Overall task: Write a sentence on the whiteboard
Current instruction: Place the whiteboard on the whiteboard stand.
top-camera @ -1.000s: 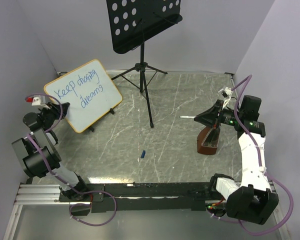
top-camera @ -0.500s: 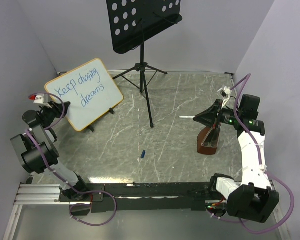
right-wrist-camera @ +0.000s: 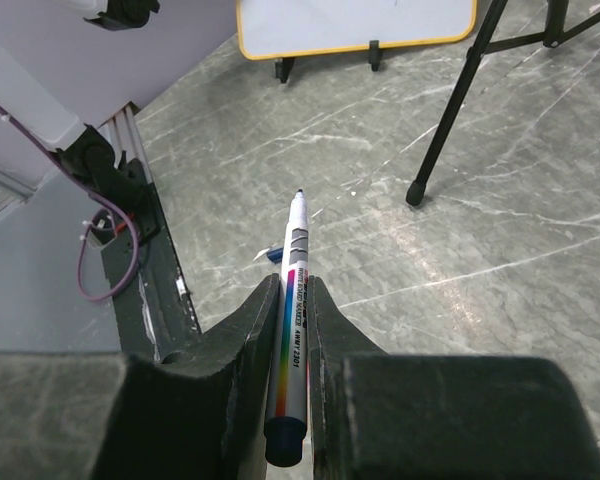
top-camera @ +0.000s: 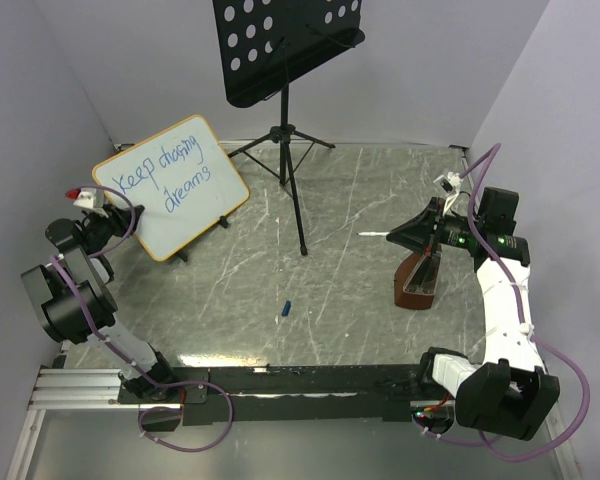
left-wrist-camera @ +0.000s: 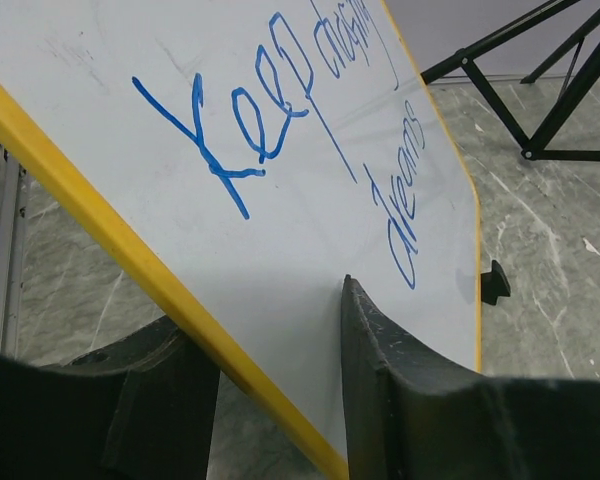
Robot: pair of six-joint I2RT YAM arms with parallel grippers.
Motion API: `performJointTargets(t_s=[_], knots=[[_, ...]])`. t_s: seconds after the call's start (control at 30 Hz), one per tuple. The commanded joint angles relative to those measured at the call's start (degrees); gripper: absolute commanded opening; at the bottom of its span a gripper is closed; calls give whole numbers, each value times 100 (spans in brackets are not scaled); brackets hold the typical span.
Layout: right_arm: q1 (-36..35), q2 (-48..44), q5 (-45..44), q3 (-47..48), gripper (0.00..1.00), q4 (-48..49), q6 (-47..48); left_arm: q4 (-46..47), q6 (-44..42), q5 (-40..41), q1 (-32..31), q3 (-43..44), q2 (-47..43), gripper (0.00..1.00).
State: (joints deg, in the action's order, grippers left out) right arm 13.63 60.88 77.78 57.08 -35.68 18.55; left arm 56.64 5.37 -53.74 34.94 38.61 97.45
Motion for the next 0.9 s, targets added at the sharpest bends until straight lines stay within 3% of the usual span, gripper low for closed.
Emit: performJointTargets(t_s=[0.0, 0.4, 0.7, 0.87], knots=[[-36, 47, 326, 321, 0, -79, 219, 241, -2937, 1295, 285, -170, 318, 27], [-97, 73, 352, 339, 0, -150, 281, 277, -3077, 1937, 409, -618, 134, 29], [-167, 29, 308, 339, 0, -150, 299, 321, -2883, 1920, 496, -662, 73, 31], [-203, 38, 264, 348, 0, -141, 308, 532, -2734, 1902, 505, -723, 64, 39]])
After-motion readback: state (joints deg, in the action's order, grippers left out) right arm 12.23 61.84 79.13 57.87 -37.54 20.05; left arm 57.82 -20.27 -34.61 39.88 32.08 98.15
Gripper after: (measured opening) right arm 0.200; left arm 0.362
